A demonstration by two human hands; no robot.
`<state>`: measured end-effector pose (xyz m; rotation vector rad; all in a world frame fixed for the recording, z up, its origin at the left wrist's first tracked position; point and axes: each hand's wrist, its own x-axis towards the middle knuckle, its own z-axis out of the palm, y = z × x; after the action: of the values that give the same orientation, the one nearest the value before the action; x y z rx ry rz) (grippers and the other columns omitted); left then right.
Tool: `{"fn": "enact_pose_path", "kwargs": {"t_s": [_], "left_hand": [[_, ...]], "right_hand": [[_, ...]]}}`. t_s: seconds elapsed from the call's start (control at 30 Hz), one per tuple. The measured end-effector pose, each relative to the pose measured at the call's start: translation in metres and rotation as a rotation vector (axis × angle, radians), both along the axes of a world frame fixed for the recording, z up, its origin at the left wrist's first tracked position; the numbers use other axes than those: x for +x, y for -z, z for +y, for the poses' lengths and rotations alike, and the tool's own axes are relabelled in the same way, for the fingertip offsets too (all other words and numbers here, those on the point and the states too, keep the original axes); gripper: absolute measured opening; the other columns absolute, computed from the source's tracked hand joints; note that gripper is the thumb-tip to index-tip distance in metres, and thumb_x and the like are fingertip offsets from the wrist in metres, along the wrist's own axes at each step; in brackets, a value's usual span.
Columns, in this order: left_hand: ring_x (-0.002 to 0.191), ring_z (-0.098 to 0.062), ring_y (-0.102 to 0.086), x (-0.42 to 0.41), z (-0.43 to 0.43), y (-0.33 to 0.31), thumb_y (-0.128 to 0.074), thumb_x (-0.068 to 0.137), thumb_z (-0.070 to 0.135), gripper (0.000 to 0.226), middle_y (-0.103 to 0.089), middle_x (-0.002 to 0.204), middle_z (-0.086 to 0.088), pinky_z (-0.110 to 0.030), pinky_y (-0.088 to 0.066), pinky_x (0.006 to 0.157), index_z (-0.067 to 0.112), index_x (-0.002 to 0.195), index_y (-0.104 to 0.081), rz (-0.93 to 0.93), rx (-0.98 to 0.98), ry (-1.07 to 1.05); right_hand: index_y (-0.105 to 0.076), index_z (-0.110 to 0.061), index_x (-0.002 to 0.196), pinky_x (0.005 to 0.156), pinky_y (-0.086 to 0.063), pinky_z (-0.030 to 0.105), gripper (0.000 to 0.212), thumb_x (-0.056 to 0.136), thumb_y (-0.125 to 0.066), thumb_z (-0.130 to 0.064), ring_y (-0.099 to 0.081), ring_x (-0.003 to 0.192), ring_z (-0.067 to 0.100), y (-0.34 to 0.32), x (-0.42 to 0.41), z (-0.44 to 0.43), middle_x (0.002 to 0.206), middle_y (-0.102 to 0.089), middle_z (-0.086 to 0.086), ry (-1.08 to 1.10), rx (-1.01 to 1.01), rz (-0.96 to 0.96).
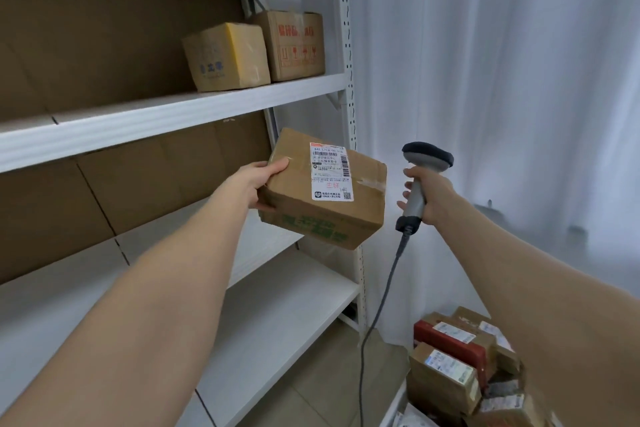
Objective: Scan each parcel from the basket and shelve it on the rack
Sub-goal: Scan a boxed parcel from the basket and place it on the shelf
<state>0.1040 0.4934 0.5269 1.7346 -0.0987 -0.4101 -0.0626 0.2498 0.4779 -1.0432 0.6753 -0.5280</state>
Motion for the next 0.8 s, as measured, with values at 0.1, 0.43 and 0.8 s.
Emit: {"fn": "enact_pose_path", "kwargs": {"t_s": [0.1,0.43,0.8], "left_hand": [[0.097,-0.032,-0.056,-0.002,0.008,-0.041,-0.084,0.066,0.040,0.068,-0.057,0.106,-0.007,-0.058,-0.057,0.064,0.025,0.126,-0.056,-0.062,0.032,0.045],[0.103,-0.031,-0.060,-0.028,0.029,-0.160,-0.088,0.049,0.048,0.080,-0.061,0.114,-0.009,-0.052,-0.058,0.064,0.020,0.119,-0.061,-0.343,0.146,0.060],[0.113,-0.024,-0.051,-0.034,0.062,-0.239,-0.079,0.075,0.031,0.075,-0.050,0.133,-0.003,-0.043,-0.047,0.095,0.023,0.139,-0.040,-0.721,-0.092,-0.242]], "right_hand": [[-0.053,-0.012,0.116,0.085,-0.053,0.045,0.039,0.084,-0.073,-0.024,-0.052,0.077,0.022,-0.009,0.001,0.001,0.087,-0.051,0.005,-0.041,0.039,-0.056],[-0.064,-0.017,0.086,0.081,-0.055,0.048,0.010,0.086,-0.072,-0.023,-0.067,0.082,0.027,-0.060,0.019,0.035,0.068,-0.071,0.003,-0.291,0.216,-0.382],[-0.064,-0.009,0.110,0.085,-0.057,0.047,0.028,0.085,-0.073,-0.019,-0.071,0.090,0.028,-0.154,0.064,0.102,0.099,-0.074,0.010,-0.322,0.235,-0.518]]}}
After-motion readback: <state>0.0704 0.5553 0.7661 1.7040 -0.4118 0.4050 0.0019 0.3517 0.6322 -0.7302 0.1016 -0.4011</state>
